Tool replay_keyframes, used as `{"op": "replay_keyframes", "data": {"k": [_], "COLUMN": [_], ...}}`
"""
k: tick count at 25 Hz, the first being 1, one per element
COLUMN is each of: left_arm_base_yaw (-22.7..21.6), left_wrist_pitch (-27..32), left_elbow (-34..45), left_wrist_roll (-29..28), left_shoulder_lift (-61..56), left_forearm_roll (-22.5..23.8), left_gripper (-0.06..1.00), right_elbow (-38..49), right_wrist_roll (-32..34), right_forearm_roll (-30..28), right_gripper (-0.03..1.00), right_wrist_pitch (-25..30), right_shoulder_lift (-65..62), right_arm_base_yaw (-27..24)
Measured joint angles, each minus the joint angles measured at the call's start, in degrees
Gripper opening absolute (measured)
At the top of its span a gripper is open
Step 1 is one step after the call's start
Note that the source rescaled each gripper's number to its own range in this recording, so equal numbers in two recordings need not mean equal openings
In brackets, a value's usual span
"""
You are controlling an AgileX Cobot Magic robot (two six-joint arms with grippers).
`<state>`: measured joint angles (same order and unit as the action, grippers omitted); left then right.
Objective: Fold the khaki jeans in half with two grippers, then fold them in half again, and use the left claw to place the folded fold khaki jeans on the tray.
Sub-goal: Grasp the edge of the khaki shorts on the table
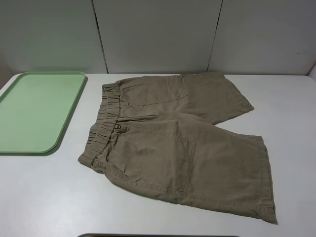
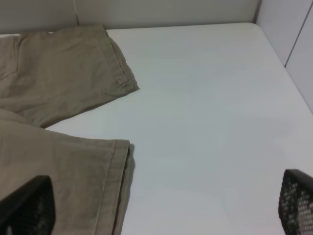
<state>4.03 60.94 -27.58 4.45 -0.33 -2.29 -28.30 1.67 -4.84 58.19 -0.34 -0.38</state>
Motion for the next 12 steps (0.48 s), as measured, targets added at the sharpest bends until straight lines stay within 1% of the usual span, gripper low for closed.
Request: {"op": "replay_keyframes", "data": {"k": [12], "left_arm_base_yaw": [0.0], "left_wrist_pitch": [0.0], "left_elbow": [0.0], "left_wrist_roll": [0.0], "left_shoulder_lift": [0.0], "left_forearm_roll": [0.0], "left_gripper": [1.0], "right_elbow": [0.0], "right_wrist_roll": [0.0], "right_forearm_roll": [0.0], "right_gripper": [1.0], "right_wrist_pitch": [0.0], "right_shoulder_lift": [0.0], "right_arm_base_yaw": [0.0]}}
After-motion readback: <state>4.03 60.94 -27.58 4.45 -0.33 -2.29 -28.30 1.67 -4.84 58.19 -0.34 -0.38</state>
